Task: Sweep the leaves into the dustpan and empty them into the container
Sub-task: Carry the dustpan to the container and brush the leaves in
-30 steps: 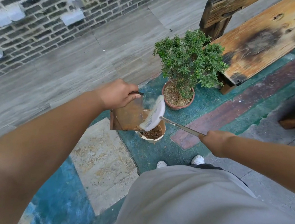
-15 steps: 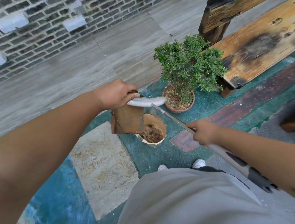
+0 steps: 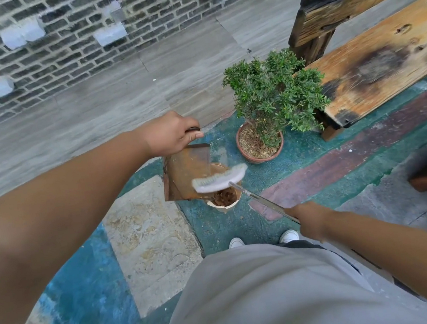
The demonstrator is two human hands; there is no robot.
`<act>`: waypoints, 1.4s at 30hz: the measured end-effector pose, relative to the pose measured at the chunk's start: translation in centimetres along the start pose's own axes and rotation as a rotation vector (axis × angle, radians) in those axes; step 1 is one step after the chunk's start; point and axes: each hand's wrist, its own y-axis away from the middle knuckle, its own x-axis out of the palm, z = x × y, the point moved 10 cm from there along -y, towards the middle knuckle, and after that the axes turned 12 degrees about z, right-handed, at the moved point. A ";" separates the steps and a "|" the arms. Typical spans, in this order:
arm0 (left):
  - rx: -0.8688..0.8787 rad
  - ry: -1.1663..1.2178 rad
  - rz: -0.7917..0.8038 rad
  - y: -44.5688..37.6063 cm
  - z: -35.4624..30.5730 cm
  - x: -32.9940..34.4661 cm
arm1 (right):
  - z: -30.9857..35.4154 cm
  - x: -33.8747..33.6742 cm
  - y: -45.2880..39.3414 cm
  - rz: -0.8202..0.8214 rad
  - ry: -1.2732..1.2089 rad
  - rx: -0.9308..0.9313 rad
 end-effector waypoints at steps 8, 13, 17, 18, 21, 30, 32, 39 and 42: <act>-0.011 0.000 0.002 -0.2 -0.5 -0.3 | -2.1 0.7 3.8 0.057 0.049 0.086; -0.019 -0.008 0.026 -0.2 -0.8 -0.2 | -0.4 -2.7 4.0 -0.053 -0.050 -0.004; 0.006 -0.010 0.010 -0.1 -1.5 -0.5 | 3.7 -5.2 2.3 -0.128 -0.081 -0.069; 0.015 -0.013 0.005 -0.1 -1.8 -0.6 | 4.8 -5.3 1.8 -0.132 -0.077 -0.084; 0.035 -0.031 0.010 -0.2 -2.7 -0.7 | 7.2 -4.5 0.6 -0.122 0.004 -0.116; 0.064 -0.105 0.030 -0.5 -2.5 0.3 | 3.9 -1.4 1.5 -0.043 0.340 -0.038; 0.082 -0.124 0.044 -0.3 -2.6 0.6 | 2.7 -1.2 1.7 -0.025 0.370 -0.006; 0.097 -0.193 0.085 -0.1 -2.5 0.8 | -2.6 -0.2 3.0 0.052 0.430 0.109; 0.096 -0.207 0.091 0.3 -2.2 0.8 | -3.8 -0.2 3.7 0.045 0.333 0.126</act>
